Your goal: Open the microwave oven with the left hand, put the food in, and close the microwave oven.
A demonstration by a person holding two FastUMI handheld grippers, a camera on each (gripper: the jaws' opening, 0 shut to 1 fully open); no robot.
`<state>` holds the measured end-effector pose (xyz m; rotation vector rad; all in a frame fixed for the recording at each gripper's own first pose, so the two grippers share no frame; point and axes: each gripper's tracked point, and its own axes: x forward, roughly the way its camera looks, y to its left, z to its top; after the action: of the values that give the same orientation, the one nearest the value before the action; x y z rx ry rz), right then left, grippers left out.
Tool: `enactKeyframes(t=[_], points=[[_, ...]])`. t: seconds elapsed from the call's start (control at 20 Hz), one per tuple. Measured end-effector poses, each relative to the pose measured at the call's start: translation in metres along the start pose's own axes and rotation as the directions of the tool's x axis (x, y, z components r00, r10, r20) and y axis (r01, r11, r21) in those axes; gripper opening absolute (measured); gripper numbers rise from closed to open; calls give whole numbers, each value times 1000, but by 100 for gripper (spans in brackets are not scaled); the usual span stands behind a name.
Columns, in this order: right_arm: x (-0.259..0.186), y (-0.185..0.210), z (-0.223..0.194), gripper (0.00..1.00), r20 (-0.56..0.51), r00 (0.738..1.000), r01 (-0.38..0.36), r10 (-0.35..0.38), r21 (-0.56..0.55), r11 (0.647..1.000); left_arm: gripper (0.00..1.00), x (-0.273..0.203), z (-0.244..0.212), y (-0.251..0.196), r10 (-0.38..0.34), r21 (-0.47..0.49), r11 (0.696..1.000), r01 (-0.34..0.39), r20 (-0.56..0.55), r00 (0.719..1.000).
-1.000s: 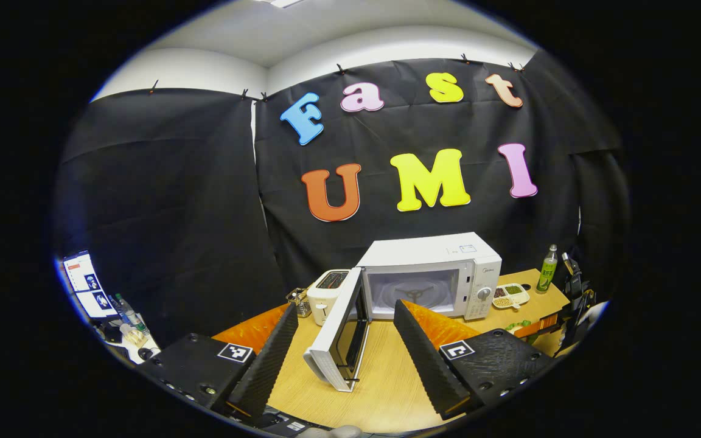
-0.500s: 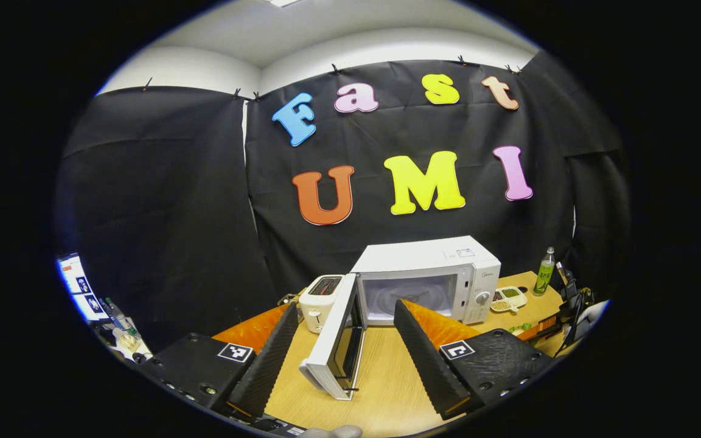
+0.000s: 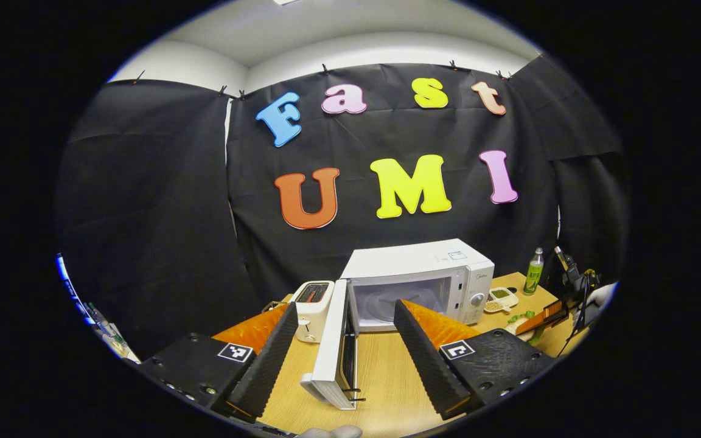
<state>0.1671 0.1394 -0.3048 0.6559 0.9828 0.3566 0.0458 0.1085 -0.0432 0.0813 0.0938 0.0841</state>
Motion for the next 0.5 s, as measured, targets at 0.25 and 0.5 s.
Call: enactKeyframes(t=[0.25,0.5], points=[[-3,61,14,38,81,995,-56,56,1,998,96,8,-8,19,-28,-21,999,28,-5,1000],[22,110,28,38,154,982,-119,110,54,991,96,10,-16,39,-46,-21,999,46,-28,999]])
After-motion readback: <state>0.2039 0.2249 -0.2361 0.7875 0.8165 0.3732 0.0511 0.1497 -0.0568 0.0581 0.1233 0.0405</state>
